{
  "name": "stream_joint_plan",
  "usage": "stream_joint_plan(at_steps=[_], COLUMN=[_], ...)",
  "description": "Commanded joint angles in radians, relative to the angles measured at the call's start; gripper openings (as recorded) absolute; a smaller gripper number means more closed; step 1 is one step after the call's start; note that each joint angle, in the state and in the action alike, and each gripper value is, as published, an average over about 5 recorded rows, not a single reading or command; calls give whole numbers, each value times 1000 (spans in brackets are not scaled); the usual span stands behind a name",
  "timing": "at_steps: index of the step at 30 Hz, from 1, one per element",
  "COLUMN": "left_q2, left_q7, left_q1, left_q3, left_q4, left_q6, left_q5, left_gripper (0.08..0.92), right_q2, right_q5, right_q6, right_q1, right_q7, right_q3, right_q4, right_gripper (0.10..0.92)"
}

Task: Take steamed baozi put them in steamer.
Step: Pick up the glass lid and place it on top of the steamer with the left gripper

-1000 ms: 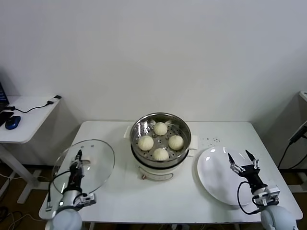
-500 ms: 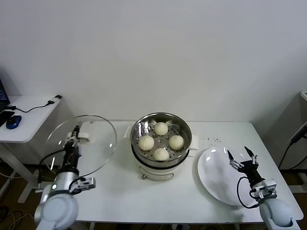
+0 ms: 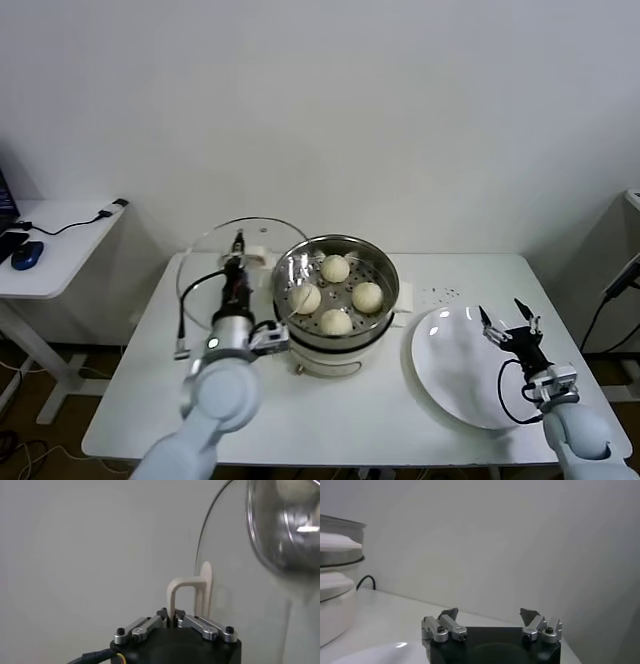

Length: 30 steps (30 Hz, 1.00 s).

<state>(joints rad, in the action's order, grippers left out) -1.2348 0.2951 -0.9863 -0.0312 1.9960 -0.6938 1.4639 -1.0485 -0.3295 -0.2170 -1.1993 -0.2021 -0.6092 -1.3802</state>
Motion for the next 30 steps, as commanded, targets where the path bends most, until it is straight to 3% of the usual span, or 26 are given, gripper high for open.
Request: stream_joint_plan(at_steps=[1, 5, 12, 30], left_q2=[-237, -290, -320, -300], left_q7=[24, -4, -39, -58], left_q1=[192, 191, 200, 186], left_q3=[238, 248, 253, 241], left_q4=[-234, -294, -372, -411], left_q6=[-91, -90, -89, -77], left_q5=[111, 113, 93, 52], left_gripper=[150, 150, 150, 150], right_q2=[4, 8, 8, 0], right_q5=[3, 3, 3, 8], right_q6=[-3, -5, -7, -12], right_q1=[18, 18, 28, 39], right_q7=[-2, -3, -7, -14], right_q3=[-12, -14, -12, -14], right_q4=[26, 29, 39, 56], right_gripper=[823, 823, 823, 823])
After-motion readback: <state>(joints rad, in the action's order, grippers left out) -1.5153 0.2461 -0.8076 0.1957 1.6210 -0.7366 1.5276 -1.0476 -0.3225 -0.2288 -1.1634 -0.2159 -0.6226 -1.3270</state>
